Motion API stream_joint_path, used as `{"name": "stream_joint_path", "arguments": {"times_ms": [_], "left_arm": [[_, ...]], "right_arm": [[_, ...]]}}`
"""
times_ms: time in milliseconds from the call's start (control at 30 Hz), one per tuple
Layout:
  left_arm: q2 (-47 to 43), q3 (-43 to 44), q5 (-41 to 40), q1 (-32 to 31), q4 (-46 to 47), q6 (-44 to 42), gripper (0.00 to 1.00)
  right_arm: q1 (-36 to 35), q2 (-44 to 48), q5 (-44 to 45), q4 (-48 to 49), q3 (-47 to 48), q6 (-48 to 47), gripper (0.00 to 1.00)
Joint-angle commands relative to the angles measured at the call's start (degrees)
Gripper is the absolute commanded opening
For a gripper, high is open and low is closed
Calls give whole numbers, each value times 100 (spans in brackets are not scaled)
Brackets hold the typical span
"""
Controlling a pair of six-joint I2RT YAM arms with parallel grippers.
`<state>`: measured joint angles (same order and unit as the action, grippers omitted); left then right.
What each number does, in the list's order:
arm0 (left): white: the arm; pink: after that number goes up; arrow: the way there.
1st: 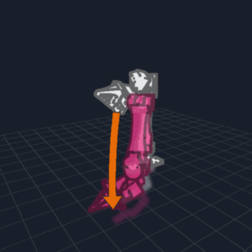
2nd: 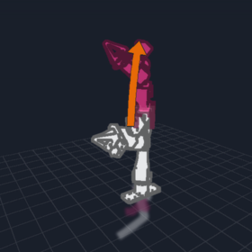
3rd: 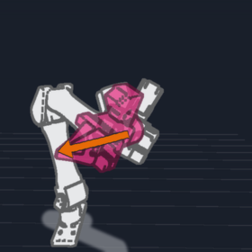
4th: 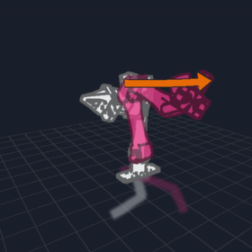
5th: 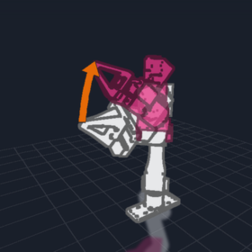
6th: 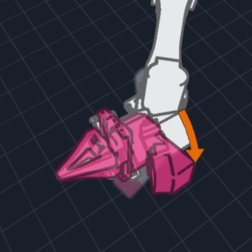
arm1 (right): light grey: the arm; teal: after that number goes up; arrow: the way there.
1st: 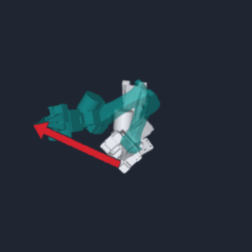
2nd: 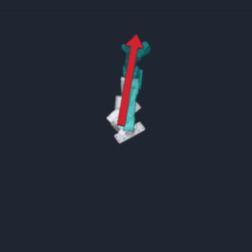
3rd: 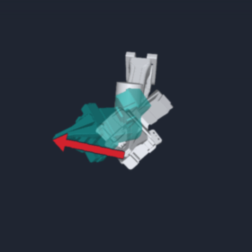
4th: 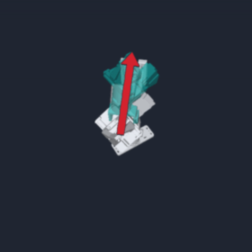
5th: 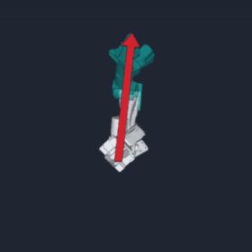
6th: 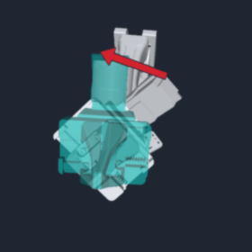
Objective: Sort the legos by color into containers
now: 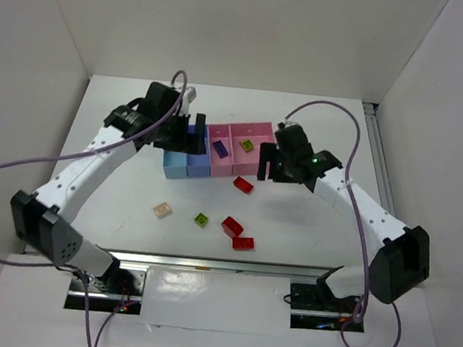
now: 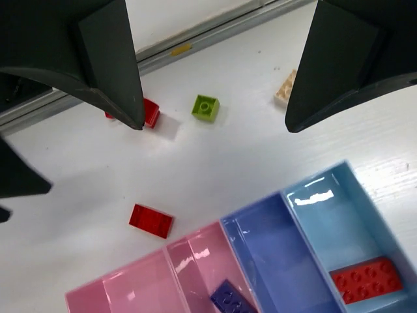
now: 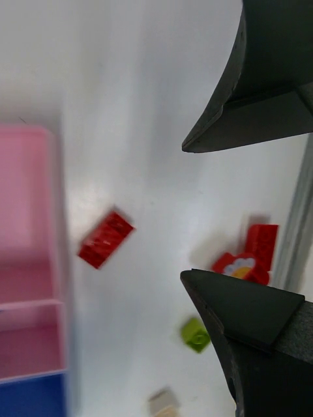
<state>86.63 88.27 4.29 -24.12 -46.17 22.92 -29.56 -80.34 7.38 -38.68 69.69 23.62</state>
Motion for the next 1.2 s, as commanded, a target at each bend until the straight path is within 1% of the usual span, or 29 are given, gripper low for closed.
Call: {"name": "stream_joint_path", "arguments": {"times_ms": [0, 33, 67, 133, 167, 200, 233, 267, 333, 433, 467, 567, 667, 767, 867, 933, 1000, 1033, 1067, 1167], "left_arm": [[-733, -572, -244, -40, 274, 256, 100], [-918, -1018, -367, -40, 354, 449, 100], [-1250, -1222, -455, -40, 415, 546, 100], [-1481, -1609, -508, -40, 469, 731, 100], [-1543, -1663, -569, -40, 521, 784, 100], [-1596, -1664, -622, -40, 522, 854, 100], [-1684, -1733, -623, -40, 522, 985, 100], [-1684, -1786, -814, -40, 522, 1074, 100], [-1859, -1856, -956, -93, 591, 1258, 100], [-1913, -1919, -1211, -93, 645, 1312, 99], [-1913, -1919, -1212, -93, 645, 1312, 99], [-1808, -1866, -1212, -93, 645, 1163, 99], [-1667, -1804, -1448, -93, 574, 1162, 96], [-1614, -1804, -1502, -40, 522, 1215, 95], [-1614, -1804, -1449, 12, 653, 1093, 95], [-1545, -1804, -1449, 12, 653, 1092, 95], [-1492, -1804, -1449, 12, 715, 1153, 94], [-1491, -1804, -1388, 12, 767, 1154, 94], [-1491, -1804, -1388, 12, 768, 1154, 94], [-1491, -1804, -1282, 12, 829, 1206, 93]], "right_arm": [[-549, 290, -105, -45, -561, 152, 79], [-672, 290, -105, 26, -710, 204, 81], [-761, 203, -105, 88, -711, 205, 81], [-972, -209, 34, 141, -598, 30, 83], [-1051, -376, 149, 141, -449, -23, 84], [-1156, -665, 263, 272, -387, -85, 84], [-1157, -763, 316, 429, -386, -346, 84], [-1157, -843, 265, 605, -386, -479, 84], [-1157, -975, 264, 1272, -587, -847, 84], [-1008, -1230, 133, 1922, -834, -1183, 87], [-1008, -1230, 132, 2064, -887, -1401, 87], [-1008, -1361, 10, 2582, -1036, -1631, 88], [-955, -1721, -43, 2646, -976, -1763, 88], [-955, -1924, 9, 2908, -975, -1834, 88], [-902, -2126, 62, 2980, -975, -1974, 83], [-850, -2267, 1, 2980, -783, -2027, 80], [-850, -2381, -61, 2980, -721, -2028, 74], [-850, -2382, -61, 2980, -668, -1958, 70], [-850, -2382, -113, 2980, -667, -1896, 59], [-850, -2382, -280, 2980, -667, -1896, 51]]}}
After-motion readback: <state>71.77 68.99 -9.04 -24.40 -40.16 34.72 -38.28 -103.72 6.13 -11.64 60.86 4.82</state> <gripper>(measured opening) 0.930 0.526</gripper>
